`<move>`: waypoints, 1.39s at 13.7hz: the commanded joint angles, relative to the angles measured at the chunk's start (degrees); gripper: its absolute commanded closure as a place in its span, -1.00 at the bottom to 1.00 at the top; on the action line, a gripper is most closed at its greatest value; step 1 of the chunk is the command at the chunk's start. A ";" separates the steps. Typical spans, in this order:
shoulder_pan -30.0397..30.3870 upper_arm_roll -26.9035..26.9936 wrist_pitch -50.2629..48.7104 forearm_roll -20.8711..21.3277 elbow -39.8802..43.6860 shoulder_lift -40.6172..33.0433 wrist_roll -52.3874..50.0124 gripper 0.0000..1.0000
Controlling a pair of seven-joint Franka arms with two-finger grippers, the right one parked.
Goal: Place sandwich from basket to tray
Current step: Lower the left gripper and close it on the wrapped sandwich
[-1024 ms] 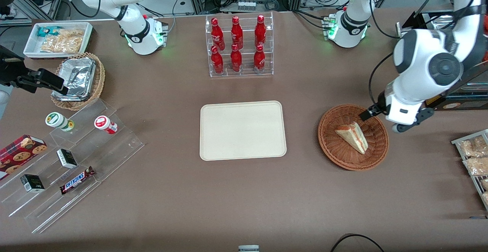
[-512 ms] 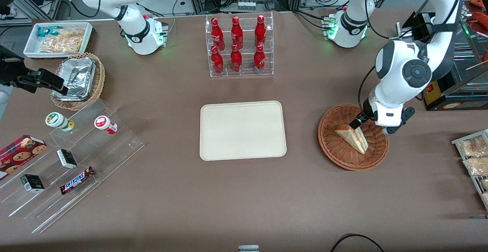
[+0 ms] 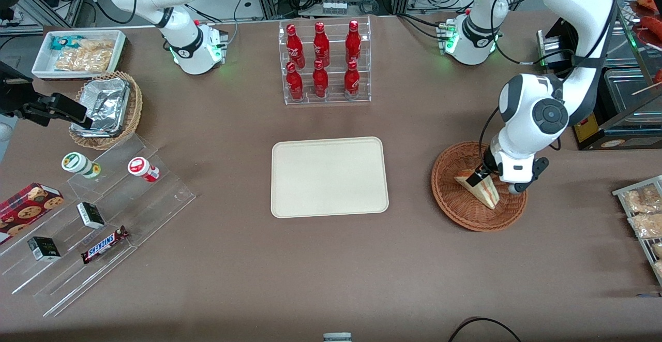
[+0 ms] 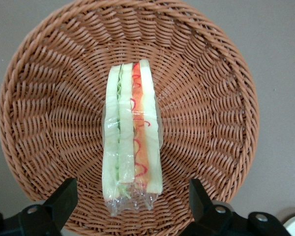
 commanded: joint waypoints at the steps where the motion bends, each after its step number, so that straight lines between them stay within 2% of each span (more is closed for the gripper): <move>1: -0.28 -0.07 0.98 1.03 -0.07 1.00 -1.79 -1.00; 6: -0.28 0.37 4.49 0.86 0.81 4.60 -1.79 -0.99; 8: -0.01 0.54 5.46 0.86 1.07 5.57 -1.70 -0.83; 10: 0.16 1.33 5.38 0.95 1.07 5.49 -1.09 0.13; 11: 0.16 1.51 5.12 0.95 1.07 5.23 -1.00 0.51; 12: 0.16 1.60 4.85 1.03 1.07 5.05 -0.82 0.70; 15: 0.16 1.60 1.10 1.03 2.03 2.69 -0.56 0.74; 19: -1.24 0.64 -20.76 2.88 15.01 0.57 -0.56 0.74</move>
